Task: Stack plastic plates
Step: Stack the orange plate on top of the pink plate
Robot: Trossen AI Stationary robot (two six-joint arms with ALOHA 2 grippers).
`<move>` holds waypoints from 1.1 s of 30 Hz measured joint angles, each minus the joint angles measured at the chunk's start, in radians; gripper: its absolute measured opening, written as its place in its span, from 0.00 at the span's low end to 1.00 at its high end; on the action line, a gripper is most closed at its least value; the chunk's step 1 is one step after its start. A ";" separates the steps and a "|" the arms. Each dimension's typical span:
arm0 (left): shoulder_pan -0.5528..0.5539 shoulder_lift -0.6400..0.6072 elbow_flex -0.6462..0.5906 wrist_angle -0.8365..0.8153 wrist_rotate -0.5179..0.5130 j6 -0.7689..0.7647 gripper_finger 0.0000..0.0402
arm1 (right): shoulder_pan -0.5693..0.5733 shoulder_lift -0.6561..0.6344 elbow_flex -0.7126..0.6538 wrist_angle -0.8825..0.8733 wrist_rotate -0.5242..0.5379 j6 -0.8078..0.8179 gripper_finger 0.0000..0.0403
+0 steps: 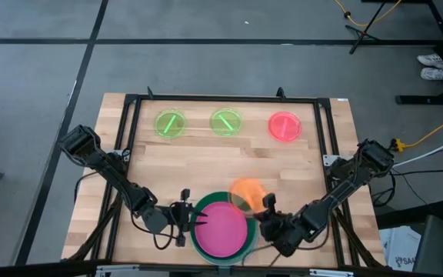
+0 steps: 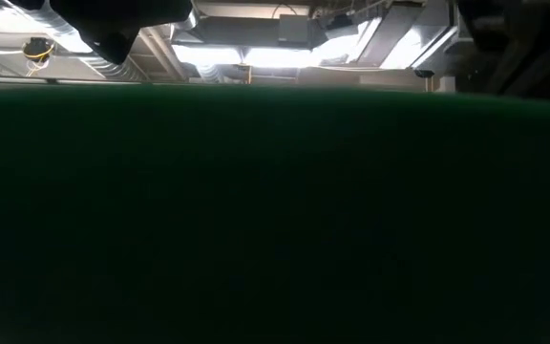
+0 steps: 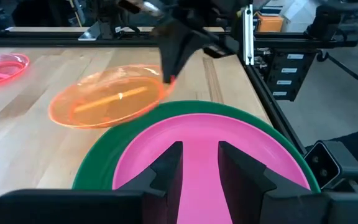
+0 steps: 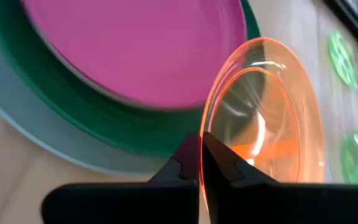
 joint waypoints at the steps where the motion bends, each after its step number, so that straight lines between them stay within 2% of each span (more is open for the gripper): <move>1: 0.000 0.000 0.000 0.000 0.000 0.000 0.23 | 0.000 0.000 0.000 0.031 -0.011 -0.024 0.00; 10: 0.000 0.000 0.000 0.000 0.000 0.002 0.23 | -0.003 0.056 0.000 0.338 -0.157 -0.312 0.00; 13: 0.000 0.000 0.000 0.000 -0.001 0.002 0.23 | -0.008 0.081 0.000 0.398 -0.215 -0.359 0.00; 23: 0.000 0.000 0.000 0.000 -0.004 0.003 0.23 | -0.094 0.143 0.000 0.514 -0.464 -0.411 0.00; 28: 0.000 0.000 0.000 0.000 -0.004 0.002 0.23 | -0.143 0.159 0.000 0.511 -0.610 -0.364 0.00; 33: 0.000 0.000 0.000 0.000 -0.004 0.003 0.23 | -0.170 0.159 0.000 0.521 -0.618 -0.322 0.01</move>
